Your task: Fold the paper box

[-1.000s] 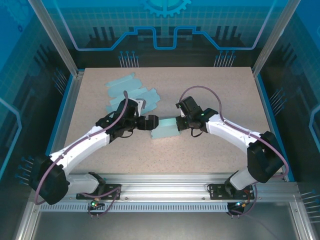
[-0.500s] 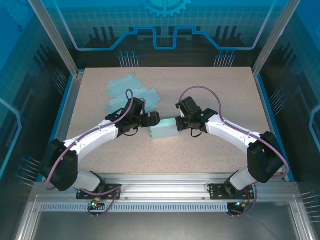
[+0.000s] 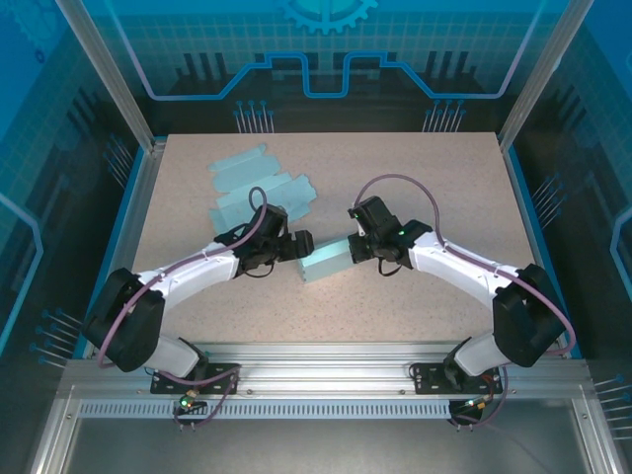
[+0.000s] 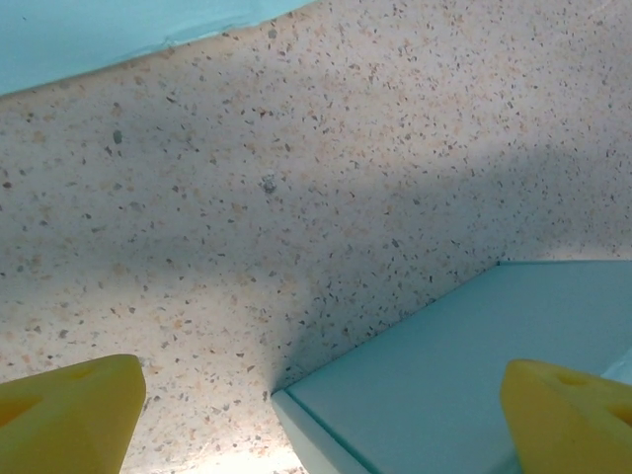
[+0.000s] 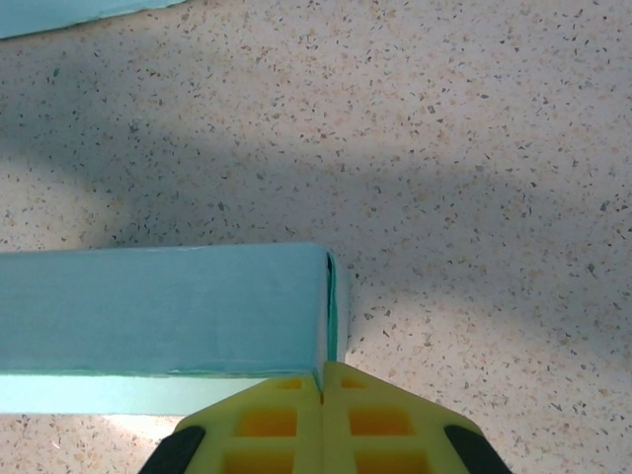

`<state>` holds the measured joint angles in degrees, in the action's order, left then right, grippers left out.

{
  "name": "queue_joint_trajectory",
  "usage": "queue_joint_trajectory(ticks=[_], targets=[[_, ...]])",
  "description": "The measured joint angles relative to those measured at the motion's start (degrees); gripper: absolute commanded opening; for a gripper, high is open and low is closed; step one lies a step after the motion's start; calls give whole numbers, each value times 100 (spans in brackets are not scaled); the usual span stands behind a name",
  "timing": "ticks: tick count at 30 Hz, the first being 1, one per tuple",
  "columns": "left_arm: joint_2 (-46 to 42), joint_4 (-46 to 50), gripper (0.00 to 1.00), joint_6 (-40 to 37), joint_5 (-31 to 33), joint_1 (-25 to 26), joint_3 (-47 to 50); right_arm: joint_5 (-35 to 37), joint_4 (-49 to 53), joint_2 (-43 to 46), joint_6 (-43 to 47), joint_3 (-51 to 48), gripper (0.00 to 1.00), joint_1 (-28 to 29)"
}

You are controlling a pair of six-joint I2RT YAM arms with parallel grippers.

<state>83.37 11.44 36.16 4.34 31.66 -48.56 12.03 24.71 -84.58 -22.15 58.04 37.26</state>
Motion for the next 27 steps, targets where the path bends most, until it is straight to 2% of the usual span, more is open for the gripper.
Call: queue_joint_trajectory(ticks=[5, 11, 19, 23, 27], targets=[[17, -101, 95, 94, 92, 225, 153, 22, -140, 35, -37, -87, 2, 9], [-4, -125, 98, 83, 282, 249, 184, 63, -186, 46, -39, -111, 3, 22], [-566, -118, 99, -354, 293, 249, 50, 105, -184, 59, -81, -122, 3, 24], [-833, -417, 99, -966, -151, 343, 48, 107, -184, 59, -83, -122, 3, 24], [-1071, -855, 99, -2529, -577, 769, 221, 107, -184, 59, -83, -122, 3, 24]])
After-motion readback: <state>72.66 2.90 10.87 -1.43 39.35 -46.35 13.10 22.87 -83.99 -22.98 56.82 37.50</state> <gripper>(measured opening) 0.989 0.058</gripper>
